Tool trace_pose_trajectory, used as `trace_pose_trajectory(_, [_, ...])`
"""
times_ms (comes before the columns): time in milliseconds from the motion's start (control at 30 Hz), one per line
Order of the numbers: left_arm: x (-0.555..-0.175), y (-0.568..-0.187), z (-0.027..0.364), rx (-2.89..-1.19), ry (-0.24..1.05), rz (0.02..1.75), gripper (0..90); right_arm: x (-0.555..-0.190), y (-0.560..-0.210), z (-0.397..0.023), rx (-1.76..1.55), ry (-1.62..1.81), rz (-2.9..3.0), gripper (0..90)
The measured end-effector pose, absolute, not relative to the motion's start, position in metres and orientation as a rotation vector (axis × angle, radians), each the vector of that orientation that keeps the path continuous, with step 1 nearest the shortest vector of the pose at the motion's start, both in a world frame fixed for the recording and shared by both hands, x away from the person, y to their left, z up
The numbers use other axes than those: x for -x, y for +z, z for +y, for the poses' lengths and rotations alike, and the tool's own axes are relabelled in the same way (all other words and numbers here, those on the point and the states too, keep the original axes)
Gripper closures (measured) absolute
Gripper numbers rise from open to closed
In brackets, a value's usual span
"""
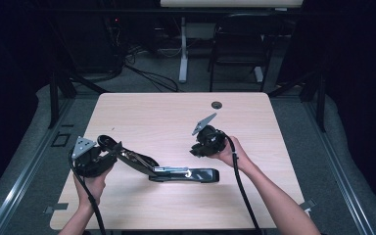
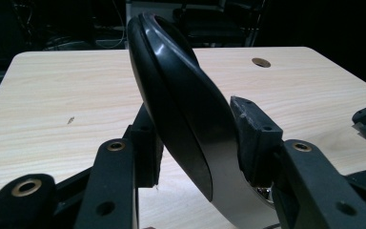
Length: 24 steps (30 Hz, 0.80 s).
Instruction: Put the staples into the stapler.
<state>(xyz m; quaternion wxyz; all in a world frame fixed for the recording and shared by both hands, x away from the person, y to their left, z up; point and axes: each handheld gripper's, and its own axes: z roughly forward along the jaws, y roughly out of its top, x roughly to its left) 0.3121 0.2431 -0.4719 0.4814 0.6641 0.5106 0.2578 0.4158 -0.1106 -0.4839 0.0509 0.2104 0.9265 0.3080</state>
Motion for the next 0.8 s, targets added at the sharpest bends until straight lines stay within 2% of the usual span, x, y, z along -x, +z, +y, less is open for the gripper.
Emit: trace_pose_trajectory(800, [-0.312,-0.472,0.243,-1.614,0.624,1.213,57.4,-0.41,-0.49,-0.074,-0.403,0.969,2.906,78.3])
